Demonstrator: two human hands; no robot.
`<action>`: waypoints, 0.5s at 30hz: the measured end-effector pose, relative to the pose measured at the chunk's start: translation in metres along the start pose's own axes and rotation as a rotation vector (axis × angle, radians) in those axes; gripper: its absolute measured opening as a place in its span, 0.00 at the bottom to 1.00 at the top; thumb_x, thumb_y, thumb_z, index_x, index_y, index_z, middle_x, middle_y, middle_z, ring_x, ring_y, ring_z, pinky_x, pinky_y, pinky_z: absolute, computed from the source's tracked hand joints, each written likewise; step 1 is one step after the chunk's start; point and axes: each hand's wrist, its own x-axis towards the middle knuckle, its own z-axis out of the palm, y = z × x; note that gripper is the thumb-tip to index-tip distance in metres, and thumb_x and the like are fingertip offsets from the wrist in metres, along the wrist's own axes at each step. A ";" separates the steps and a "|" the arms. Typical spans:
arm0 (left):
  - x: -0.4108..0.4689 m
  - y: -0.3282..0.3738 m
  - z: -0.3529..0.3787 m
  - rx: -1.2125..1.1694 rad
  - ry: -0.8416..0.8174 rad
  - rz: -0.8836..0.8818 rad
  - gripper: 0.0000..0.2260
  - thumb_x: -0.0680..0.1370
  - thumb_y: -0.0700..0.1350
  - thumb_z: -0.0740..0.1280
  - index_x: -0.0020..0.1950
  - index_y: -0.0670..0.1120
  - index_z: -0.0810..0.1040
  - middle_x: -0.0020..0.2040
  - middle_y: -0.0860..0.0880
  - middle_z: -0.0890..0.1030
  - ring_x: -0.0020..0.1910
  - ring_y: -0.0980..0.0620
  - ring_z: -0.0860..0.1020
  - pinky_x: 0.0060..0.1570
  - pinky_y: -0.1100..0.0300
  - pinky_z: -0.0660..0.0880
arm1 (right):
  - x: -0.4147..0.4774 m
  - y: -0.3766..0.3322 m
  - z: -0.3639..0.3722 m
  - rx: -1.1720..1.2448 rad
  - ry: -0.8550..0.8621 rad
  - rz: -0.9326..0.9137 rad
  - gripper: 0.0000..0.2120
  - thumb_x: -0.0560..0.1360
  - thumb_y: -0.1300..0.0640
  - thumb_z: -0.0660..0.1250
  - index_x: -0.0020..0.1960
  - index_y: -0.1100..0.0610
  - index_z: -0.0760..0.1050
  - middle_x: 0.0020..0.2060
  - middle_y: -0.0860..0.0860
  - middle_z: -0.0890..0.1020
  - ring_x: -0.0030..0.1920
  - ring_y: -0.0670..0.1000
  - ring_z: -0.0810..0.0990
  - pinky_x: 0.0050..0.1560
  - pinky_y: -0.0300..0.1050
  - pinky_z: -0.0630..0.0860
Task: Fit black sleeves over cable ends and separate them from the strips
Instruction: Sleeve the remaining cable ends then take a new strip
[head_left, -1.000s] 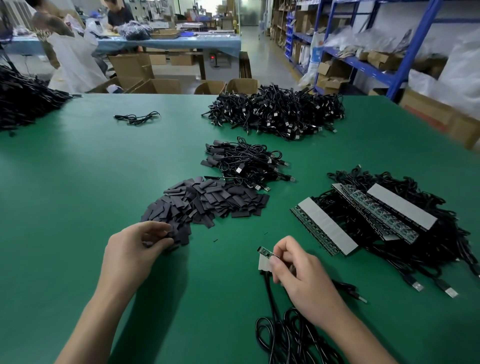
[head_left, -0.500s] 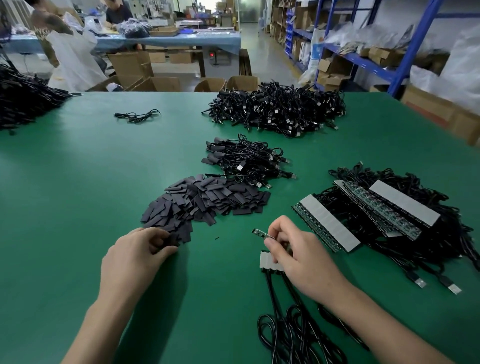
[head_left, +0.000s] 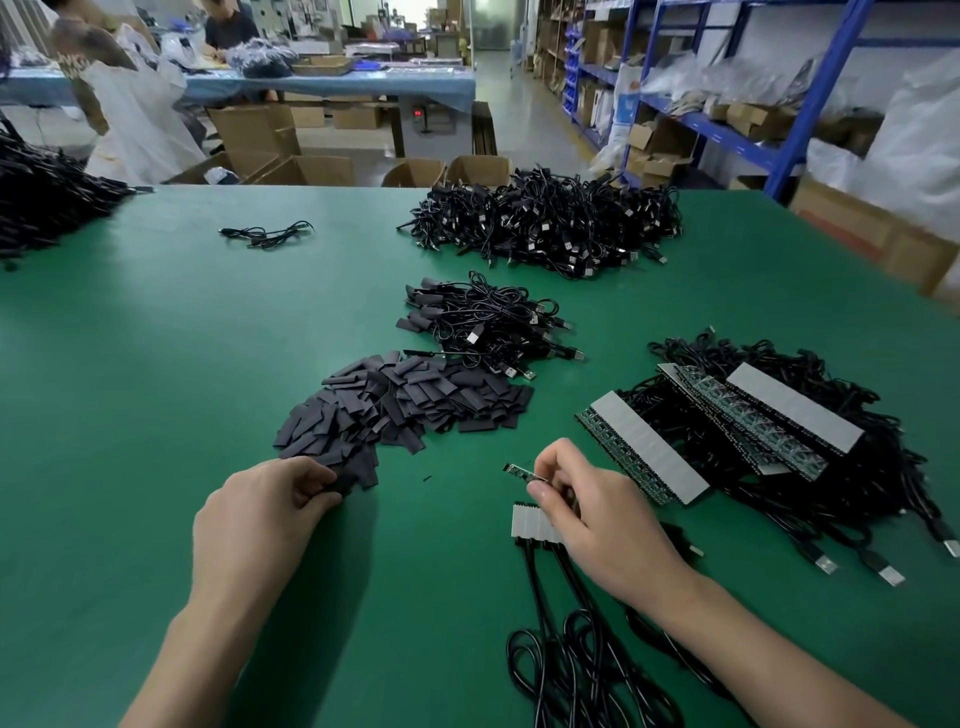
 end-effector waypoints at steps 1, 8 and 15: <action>-0.001 0.000 0.000 0.026 0.021 0.014 0.08 0.71 0.48 0.80 0.42 0.60 0.84 0.36 0.62 0.81 0.39 0.51 0.79 0.33 0.61 0.68 | -0.001 0.000 0.000 0.003 0.003 0.008 0.05 0.83 0.52 0.64 0.50 0.48 0.69 0.31 0.42 0.73 0.32 0.45 0.73 0.32 0.40 0.67; -0.003 0.009 -0.003 -0.167 0.028 0.129 0.12 0.70 0.46 0.82 0.37 0.59 0.80 0.36 0.61 0.82 0.37 0.58 0.80 0.33 0.61 0.71 | -0.006 -0.005 -0.002 0.114 0.040 0.102 0.05 0.83 0.51 0.63 0.49 0.47 0.69 0.30 0.44 0.71 0.30 0.45 0.69 0.31 0.39 0.64; -0.016 0.079 0.012 -1.074 -0.543 0.181 0.06 0.70 0.47 0.77 0.44 0.50 0.83 0.37 0.48 0.83 0.37 0.49 0.84 0.37 0.61 0.78 | -0.015 -0.024 -0.010 0.474 0.116 0.215 0.08 0.78 0.45 0.68 0.47 0.49 0.73 0.29 0.43 0.66 0.30 0.44 0.64 0.31 0.38 0.62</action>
